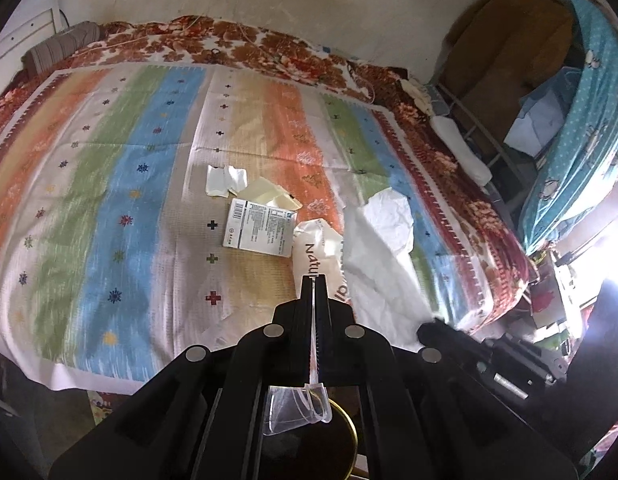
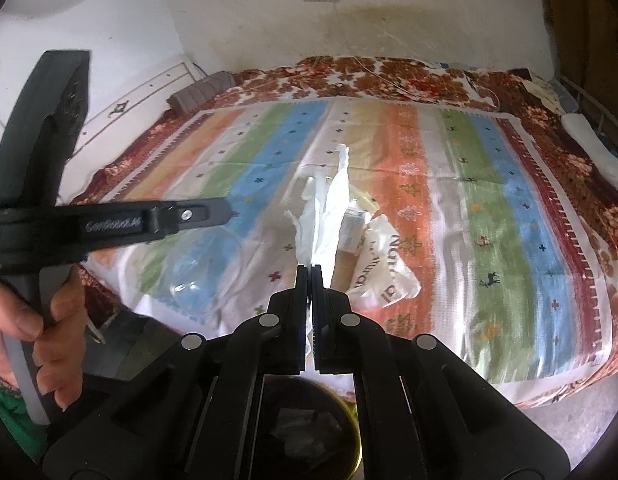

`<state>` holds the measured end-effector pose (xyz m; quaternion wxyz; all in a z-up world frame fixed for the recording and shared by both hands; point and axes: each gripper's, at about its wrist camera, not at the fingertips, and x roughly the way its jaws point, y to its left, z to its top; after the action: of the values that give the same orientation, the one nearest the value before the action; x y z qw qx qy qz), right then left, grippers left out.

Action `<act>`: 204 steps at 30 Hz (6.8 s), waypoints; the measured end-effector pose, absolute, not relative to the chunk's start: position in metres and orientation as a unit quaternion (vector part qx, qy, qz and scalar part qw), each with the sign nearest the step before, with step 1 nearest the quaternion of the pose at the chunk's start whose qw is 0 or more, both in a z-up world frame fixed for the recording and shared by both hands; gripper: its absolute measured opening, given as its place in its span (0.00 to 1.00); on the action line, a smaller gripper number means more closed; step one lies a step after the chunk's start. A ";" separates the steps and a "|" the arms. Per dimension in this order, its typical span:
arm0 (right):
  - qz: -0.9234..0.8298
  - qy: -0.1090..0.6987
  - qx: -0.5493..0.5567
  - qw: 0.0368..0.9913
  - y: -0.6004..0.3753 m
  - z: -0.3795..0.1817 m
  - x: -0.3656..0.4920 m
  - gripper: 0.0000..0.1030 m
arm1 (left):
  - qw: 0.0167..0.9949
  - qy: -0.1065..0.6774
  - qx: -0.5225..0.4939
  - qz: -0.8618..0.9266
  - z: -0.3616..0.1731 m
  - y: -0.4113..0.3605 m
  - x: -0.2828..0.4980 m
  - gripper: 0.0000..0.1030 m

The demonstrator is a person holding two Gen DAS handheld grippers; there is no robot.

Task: Collect trash
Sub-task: 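Lift the plastic cup with left tool while right tool lifts the tissue, then lower the cup and tissue over the dark bin and open both tools, then move both open tools back toward the medicine box and white bag, then grasp the white medicine box with left tool while right tool grasps the 'Natural' bag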

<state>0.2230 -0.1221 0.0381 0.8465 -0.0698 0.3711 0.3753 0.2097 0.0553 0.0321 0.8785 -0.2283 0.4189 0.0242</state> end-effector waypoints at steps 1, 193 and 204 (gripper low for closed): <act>0.377 0.368 -0.074 0.847 -0.123 0.039 0.216 0.01 | 0.880 0.414 -0.231 0.022 0.035 0.055 0.205 0.00; 0.331 0.483 -0.106 0.804 -0.097 -0.113 0.371 0.03 | 0.790 0.544 0.204 -0.197 -0.164 0.055 0.390 0.94; 0.326 0.482 -0.124 0.804 -0.097 -0.115 0.370 0.03 | 0.772 0.567 0.158 -0.241 -0.157 0.063 0.380 0.94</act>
<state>0.3701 -0.0966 -0.1145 0.8037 -0.1244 0.4821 0.3259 0.3799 0.0633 -0.1570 0.7717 0.1585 0.5670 -0.2406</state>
